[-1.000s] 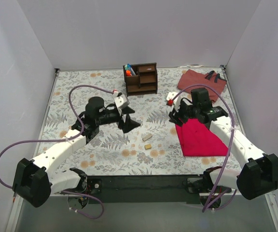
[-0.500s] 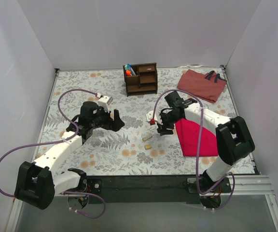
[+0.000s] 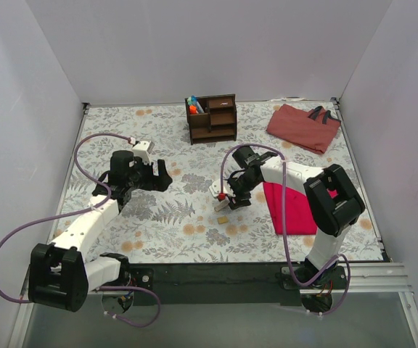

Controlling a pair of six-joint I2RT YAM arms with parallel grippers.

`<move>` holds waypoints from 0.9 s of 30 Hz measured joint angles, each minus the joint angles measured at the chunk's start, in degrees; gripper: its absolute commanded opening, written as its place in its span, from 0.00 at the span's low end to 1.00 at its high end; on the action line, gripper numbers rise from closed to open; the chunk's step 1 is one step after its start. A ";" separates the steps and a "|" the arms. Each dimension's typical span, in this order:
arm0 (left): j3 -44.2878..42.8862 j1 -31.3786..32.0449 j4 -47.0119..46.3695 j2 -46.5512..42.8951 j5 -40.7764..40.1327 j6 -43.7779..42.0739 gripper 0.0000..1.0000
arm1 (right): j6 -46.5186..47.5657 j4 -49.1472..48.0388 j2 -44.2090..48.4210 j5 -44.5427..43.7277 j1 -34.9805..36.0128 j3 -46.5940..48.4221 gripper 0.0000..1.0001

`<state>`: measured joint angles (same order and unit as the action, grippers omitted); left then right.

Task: Sort the stationery into containers
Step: Pick up the stationery from the center of the board.

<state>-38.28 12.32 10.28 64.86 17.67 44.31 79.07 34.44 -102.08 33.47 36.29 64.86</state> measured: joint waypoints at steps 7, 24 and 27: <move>0.00 -0.79 -0.96 0.70 -0.13 -0.59 0.80 | 1.01 -0.04 -0.48 0.42 0.00 0.24 0.63; -0.28 -1.62 -3.85 4.28 0.48 0.20 0.80 | -2.19 -1.40 -4.55 0.13 1.29 2.80 0.08; -0.37 -1.68 -5.16 4.55 1.03 0.94 0.79 | -5.66 -1.25 -4.52 -0.81 1.33 3.58 0.01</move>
<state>-38.65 10.63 5.13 69.41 18.70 45.25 73.41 33.19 -106.61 32.67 37.63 68.45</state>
